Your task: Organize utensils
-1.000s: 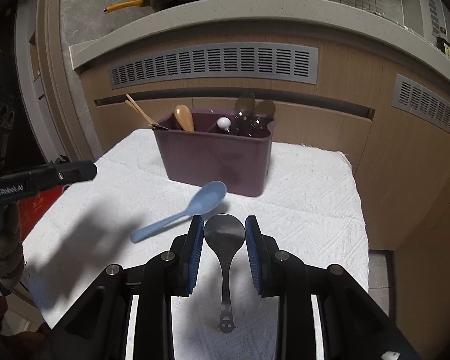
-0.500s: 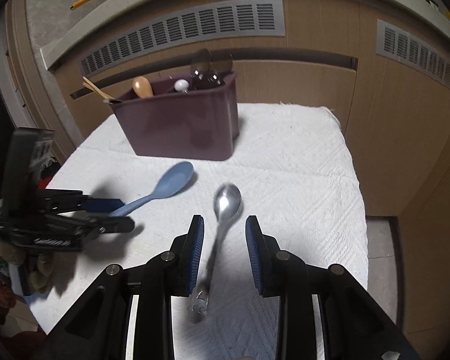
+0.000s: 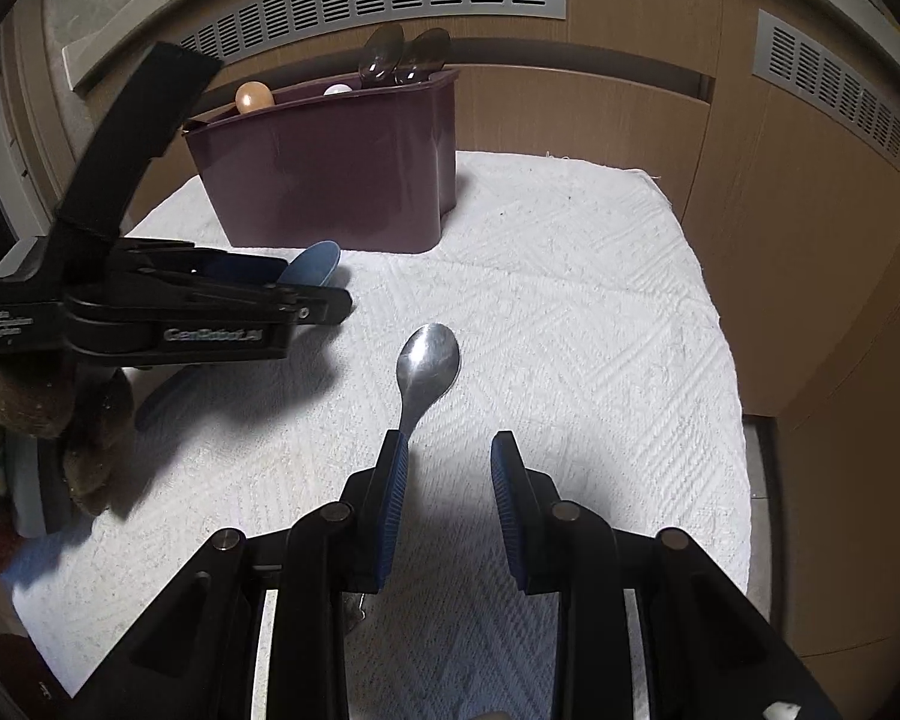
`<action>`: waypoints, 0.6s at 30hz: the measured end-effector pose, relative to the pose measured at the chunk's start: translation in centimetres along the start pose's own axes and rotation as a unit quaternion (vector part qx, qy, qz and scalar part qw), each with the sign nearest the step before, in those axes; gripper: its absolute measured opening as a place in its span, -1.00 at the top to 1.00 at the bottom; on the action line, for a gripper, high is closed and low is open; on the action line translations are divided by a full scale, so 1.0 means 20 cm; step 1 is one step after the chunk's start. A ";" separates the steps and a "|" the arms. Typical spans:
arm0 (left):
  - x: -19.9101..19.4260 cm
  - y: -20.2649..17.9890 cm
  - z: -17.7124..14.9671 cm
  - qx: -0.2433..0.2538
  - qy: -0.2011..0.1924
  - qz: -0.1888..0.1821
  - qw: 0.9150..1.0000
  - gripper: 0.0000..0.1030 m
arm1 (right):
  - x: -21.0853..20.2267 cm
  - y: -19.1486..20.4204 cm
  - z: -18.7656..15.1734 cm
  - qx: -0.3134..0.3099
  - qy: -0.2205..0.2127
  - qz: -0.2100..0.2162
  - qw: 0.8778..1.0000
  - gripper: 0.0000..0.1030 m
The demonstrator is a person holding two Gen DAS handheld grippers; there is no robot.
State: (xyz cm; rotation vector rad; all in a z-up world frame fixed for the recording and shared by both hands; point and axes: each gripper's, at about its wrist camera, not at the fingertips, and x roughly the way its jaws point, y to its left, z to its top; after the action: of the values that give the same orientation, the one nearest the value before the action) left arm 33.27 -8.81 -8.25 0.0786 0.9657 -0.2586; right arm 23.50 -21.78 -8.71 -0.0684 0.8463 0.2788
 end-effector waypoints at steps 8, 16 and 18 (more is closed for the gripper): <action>-0.10 0.13 -0.04 -0.046 -0.029 -0.038 0.998 0.32 | 0.00 0.00 0.01 0.004 -0.006 0.005 1.000 0.47; -0.31 0.26 -0.19 -0.078 -0.055 -0.050 0.994 0.32 | 0.11 0.02 0.06 0.026 0.030 0.000 0.999 0.46; -0.34 0.26 -0.21 -0.077 -0.063 -0.041 0.994 0.32 | 0.13 0.02 0.07 0.033 0.030 0.007 0.999 0.35</action>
State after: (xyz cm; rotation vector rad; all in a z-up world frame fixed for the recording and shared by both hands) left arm 27.55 -1.68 -5.22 -0.1178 0.8618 -0.2595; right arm 26.05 -20.54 -9.66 -0.0082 0.9149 0.2628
